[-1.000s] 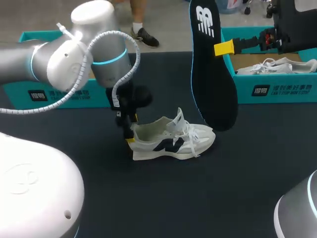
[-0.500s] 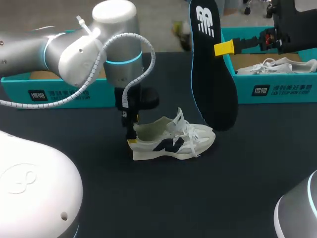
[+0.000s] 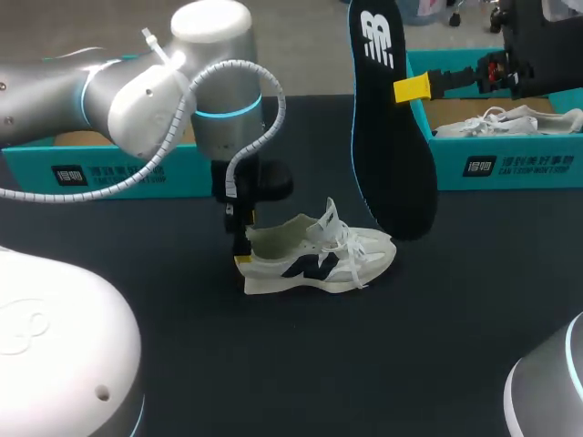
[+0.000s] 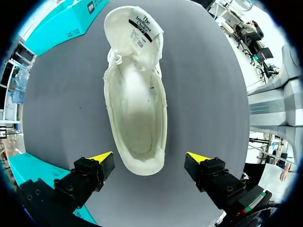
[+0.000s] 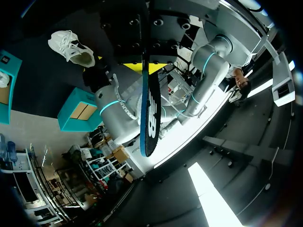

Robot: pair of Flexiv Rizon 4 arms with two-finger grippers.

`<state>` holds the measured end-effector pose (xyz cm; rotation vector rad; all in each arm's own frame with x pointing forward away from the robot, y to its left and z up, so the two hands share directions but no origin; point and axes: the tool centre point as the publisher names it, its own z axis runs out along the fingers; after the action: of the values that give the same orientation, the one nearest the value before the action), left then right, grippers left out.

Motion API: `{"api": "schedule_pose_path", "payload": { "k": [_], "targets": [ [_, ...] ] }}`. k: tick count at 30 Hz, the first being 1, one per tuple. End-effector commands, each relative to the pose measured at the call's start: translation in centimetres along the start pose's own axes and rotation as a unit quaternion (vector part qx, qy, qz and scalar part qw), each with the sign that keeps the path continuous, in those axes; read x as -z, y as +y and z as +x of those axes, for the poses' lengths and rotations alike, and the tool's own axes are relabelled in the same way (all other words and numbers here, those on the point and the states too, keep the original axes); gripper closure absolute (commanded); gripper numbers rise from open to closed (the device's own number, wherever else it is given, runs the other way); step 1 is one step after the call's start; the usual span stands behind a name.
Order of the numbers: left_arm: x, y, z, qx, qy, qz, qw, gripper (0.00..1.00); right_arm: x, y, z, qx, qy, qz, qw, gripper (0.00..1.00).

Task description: Take the shoe out of the shoebox, open the shoe tongue, remove and reinsert the insole, then place the shoe into the shoebox

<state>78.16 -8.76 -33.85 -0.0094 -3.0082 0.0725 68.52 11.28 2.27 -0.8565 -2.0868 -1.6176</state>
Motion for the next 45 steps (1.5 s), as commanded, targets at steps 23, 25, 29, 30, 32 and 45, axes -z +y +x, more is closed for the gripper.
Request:
{"api": "schedule_pose_path", "payload": {
  "k": [23, 25, 29, 30, 32, 45],
  "targets": [
    [1.3, -3.2, -5.0, 0.006, -0.053, -0.011, 0.999, 0.00, -0.2, 0.1, 0.0, -0.001, -0.001, 0.001, 1.000, 1.00],
    [1.0, -3.7, -5.8, 0.004, -0.053, -0.007, 0.999, 0.00, -0.2, 0.1, 0.0, -0.001, -0.001, 0.001, 1.000, 1.00],
    [0.3, -5.0, -6.9, -0.002, -0.046, -0.007, 0.999, 0.00, -0.2, 0.1, 0.0, -0.001, -0.001, 0.001, 1.000, 1.00],
    [0.1, -5.3, -7.1, -0.006, -0.040, -0.003, 0.999, 0.00, -0.2, 0.1, 0.0, -0.001, -0.001, 0.001, 1.000, 1.00],
    [-0.3, -6.1, -7.5, -0.016, -0.032, -0.001, 0.999, 0.00, -0.2, 0.1, 0.0, -0.001, -0.001, 0.001, 1.000, 1.00],
    [-1.9, -10.2, -7.3, -0.041, -0.024, 0.008, 0.999, 0.15, -0.2, 0.1, 0.0, -0.001, -0.001, 0.001, 1.000, 1.00]
  ]
}}
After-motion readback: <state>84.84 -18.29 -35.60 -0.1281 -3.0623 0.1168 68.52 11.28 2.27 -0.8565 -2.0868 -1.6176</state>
